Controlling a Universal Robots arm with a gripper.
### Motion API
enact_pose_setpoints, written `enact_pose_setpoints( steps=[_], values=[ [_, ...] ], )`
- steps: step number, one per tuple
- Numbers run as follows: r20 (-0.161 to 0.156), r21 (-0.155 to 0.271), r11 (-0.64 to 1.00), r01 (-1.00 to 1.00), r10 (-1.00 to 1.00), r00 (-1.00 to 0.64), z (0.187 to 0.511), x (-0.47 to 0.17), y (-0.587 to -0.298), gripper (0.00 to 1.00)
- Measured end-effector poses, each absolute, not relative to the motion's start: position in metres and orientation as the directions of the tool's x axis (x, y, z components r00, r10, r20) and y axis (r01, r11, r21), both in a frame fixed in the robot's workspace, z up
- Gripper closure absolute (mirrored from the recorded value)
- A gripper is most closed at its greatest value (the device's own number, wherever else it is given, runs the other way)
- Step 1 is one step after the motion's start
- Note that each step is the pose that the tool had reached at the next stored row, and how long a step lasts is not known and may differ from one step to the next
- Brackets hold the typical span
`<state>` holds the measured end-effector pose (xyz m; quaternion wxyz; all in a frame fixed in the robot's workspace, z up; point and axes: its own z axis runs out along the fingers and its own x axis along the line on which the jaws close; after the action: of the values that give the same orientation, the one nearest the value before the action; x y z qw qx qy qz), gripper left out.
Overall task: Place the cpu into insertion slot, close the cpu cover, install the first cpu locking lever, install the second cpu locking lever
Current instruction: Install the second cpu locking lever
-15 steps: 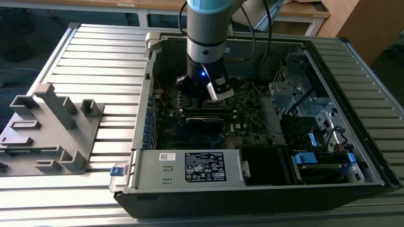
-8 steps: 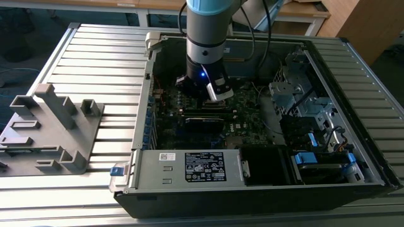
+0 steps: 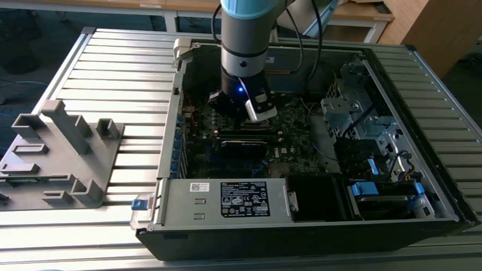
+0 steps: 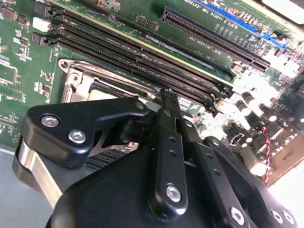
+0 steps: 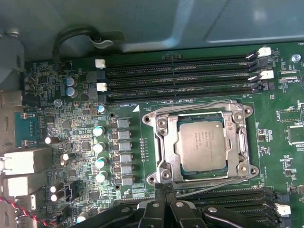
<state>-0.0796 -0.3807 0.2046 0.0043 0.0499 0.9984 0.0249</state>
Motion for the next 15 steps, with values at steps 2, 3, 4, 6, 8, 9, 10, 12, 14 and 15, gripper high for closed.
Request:
enact_pose_setpoints(
  steps=[2,3,4,6,8,9,10,12,14,15],
  values=[
    [-0.006,0.05,0.994,0.099,0.1,-0.995,0.2046,-0.0797,-0.3807,0.89],
    [-0.006,0.05,0.994,0.099,0.1,-0.995,0.2045,-0.0797,-0.3806,0.89],
    [-0.006,0.05,0.994,0.1,0.1,-0.995,0.2044,-0.0797,-0.3807,0.89],
    [-0.006,0.05,0.994,0.1,0.1,-0.995,0.2043,-0.0797,-0.3806,0.89],
    [-0.006,0.051,0.994,0.1,0.1,-0.995,0.2039,-0.0803,-0.3806,0.89],
    [-0.006,0.051,0.994,0.1,0.1,-0.995,0.2037,-0.0806,-0.3806,0.89],
    [-0.006,0.052,0.994,0.1,0.1,-0.995,0.2034,-0.0809,-0.3806,0.89],
    [-0.006,0.053,0.994,0.1,0.1,-0.995,0.2028,-0.0817,-0.3806,0.89],
    [-0.006,0.053,0.994,0.1,0.1,-0.995,0.2022,-0.0825,-0.3807,0.89],
    [-0.006,0.054,0.994,0.099,0.1,-0.995,0.2018,-0.0827,-0.3807,0.89]
  ],
)
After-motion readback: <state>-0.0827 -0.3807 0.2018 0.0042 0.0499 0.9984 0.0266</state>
